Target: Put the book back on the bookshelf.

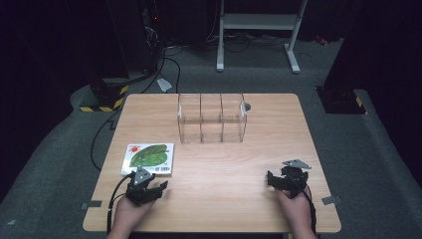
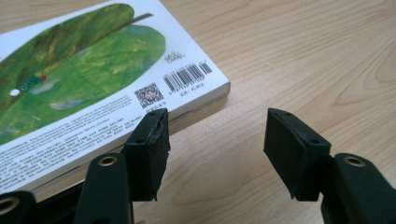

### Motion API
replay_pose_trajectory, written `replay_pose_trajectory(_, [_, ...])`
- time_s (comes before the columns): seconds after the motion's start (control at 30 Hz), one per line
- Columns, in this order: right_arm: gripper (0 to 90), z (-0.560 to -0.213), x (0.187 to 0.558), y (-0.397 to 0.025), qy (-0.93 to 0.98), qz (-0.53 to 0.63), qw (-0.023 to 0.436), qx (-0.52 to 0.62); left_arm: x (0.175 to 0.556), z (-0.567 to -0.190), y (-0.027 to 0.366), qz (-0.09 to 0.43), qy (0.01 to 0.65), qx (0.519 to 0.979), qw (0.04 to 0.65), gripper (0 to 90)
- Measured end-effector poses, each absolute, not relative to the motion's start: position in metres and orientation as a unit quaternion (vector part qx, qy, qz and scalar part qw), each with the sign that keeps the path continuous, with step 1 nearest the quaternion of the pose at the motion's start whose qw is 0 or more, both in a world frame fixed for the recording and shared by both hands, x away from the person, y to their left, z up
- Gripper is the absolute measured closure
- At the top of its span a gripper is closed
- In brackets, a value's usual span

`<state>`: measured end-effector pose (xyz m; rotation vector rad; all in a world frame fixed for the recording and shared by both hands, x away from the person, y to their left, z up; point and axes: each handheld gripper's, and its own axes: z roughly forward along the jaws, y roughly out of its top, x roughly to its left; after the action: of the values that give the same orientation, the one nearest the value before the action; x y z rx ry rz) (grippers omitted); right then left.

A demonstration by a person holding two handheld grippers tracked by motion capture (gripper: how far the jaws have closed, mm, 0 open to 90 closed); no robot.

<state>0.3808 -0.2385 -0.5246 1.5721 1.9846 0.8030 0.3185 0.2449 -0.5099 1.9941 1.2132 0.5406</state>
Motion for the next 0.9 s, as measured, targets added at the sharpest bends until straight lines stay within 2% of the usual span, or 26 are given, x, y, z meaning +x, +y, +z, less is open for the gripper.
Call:
replay_pose_trajectory(0.57, [9.6, -0.525, 0.381, -0.239, 0.727, 0.291, 0.241, 0.574, 0.334, -0.499, 0.254, 0.215, 0.474, 0.771, 0.368, 42.4])
replay_pose_trajectory(0.9, [9.7, -0.525, 0.379, -0.239, 0.724, 0.292, 0.242, 0.576, 0.342, -0.492, 0.273, 0.219, 0.491, 0.759, 0.367, 41.9])
